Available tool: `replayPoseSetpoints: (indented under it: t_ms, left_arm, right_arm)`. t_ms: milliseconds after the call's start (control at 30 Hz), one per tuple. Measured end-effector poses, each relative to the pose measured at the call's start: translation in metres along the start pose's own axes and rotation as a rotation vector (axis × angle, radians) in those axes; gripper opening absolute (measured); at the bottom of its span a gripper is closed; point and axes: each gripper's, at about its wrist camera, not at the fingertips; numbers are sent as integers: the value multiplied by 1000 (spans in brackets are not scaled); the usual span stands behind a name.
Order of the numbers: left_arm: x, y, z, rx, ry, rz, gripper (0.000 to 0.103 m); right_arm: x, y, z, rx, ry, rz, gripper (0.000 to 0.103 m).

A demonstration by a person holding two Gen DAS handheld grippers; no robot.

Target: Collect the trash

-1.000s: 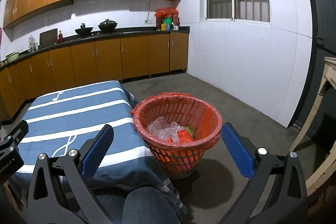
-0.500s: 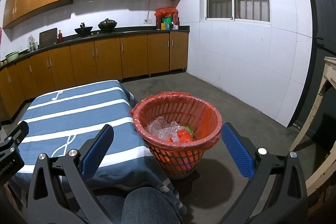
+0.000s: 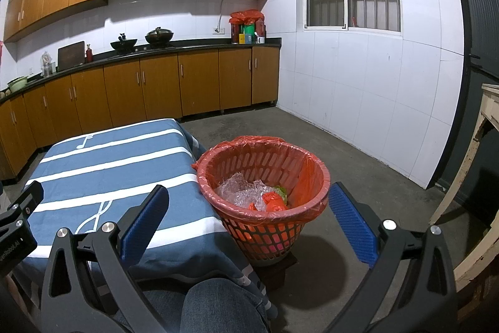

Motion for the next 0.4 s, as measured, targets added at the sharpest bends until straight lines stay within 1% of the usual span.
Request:
replayPoseSetpoints:
  t_ms: [400]
  left_arm:
    - [4,1,2,10,-1,-7,99]
  right_arm:
    - [-1,2,1,1,0,-1,101]
Point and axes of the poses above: each gripper's, at about its wrist camera, not at the fingertips, and z roughly the way its jaws point, x to its left, y to its top, and after that the axes turned 8 degrees about -y, right-handed
